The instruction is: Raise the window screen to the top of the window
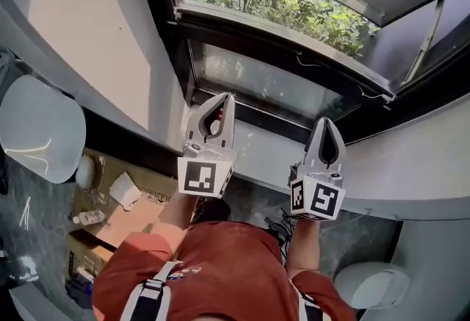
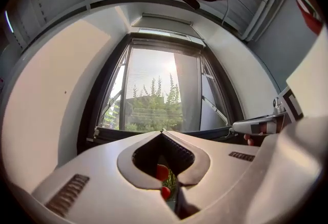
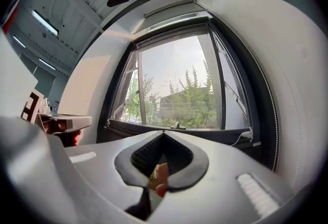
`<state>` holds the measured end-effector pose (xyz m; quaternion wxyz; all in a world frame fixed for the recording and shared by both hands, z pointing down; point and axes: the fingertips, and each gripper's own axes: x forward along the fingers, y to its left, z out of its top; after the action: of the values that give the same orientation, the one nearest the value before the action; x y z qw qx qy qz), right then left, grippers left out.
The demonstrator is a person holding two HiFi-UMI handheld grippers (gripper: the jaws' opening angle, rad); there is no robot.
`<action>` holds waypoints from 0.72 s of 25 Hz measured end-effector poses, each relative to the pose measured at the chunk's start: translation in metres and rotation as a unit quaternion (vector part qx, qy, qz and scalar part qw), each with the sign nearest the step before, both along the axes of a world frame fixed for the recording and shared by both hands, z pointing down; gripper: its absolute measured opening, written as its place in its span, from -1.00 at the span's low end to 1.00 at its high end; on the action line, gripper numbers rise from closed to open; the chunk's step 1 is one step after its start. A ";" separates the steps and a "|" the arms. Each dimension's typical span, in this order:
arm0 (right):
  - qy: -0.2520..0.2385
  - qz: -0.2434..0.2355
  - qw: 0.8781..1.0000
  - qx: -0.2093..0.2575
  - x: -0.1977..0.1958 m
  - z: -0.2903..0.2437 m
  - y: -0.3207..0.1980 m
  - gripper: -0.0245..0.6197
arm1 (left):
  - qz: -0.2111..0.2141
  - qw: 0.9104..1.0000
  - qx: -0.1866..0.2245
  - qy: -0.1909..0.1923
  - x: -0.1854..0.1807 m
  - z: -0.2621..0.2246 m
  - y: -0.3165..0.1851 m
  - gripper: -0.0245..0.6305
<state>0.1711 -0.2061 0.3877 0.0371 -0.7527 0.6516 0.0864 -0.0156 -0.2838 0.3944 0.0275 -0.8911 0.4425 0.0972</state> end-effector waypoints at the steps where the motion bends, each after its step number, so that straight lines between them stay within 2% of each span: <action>1: 0.002 0.004 1.000 -0.002 0.000 0.001 -0.007 -0.90 | 0.004 1.000 -0.001 0.001 0.001 0.000 -0.009 -0.91; 6: 0.002 0.026 1.000 -0.004 0.010 0.000 -0.027 -0.90 | 0.017 1.000 0.005 -0.001 0.013 -0.004 -0.043 -0.91; 11: -0.004 0.038 0.999 0.001 0.032 -0.002 -0.037 -0.90 | 0.036 0.999 0.010 -0.005 0.038 -0.008 -0.053 -0.91; 18: -0.008 0.030 0.999 0.014 0.062 -0.006 -0.051 -0.90 | 0.021 0.999 0.024 -0.018 0.061 -0.014 -0.064 -0.91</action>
<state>0.2333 -0.2573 0.3815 0.0502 -0.7722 0.6268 0.0910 0.0450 -0.3482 0.3808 0.0548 -0.9006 0.4210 0.0928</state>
